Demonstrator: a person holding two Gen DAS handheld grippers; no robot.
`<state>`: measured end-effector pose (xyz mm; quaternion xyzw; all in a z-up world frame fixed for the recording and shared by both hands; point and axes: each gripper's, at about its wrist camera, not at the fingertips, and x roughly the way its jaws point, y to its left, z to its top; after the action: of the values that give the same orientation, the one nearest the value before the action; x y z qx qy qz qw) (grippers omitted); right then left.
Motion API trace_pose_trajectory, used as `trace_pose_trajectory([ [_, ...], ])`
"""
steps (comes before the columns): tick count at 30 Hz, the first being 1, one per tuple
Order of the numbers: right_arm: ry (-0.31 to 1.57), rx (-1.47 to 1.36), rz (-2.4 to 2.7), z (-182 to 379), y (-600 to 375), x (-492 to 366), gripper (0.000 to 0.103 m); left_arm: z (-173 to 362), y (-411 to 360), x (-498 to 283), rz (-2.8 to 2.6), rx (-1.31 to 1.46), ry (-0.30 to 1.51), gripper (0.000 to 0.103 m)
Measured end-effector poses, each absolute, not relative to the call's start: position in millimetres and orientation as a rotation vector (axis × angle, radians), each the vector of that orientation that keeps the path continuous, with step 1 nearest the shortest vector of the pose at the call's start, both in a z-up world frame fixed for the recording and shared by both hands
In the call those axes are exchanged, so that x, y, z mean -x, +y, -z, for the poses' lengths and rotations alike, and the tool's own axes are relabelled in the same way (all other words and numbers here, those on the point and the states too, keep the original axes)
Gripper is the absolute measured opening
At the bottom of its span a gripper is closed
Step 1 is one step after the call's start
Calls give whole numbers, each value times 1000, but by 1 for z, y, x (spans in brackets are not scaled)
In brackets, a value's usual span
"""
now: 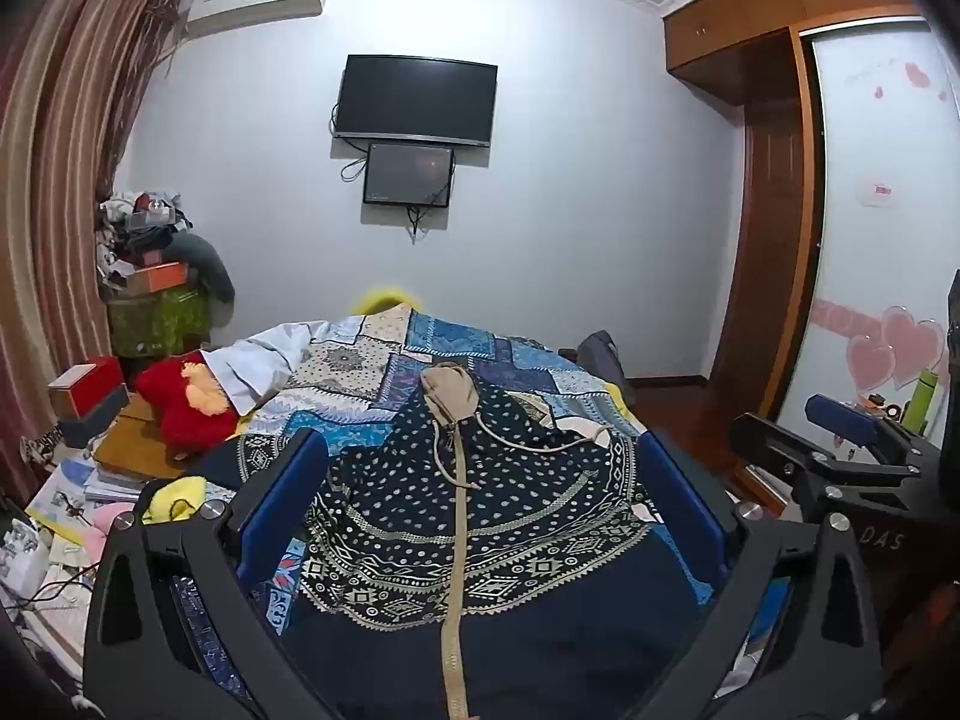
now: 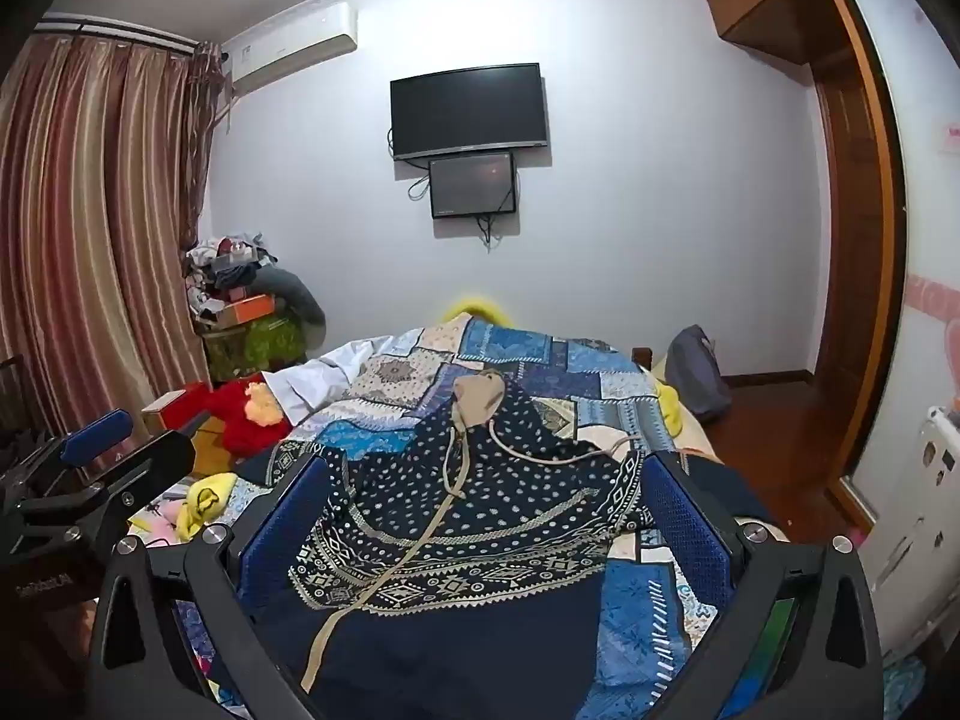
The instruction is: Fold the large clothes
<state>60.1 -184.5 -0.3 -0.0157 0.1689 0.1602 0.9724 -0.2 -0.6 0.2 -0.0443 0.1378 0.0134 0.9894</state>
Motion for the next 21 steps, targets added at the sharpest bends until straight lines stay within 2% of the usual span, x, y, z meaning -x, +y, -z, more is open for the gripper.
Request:
trace_pose_trajectory([
  [21, 363, 69, -336, 9, -168, -66, 103, 18, 16, -9, -70, 119, 313, 103],
])
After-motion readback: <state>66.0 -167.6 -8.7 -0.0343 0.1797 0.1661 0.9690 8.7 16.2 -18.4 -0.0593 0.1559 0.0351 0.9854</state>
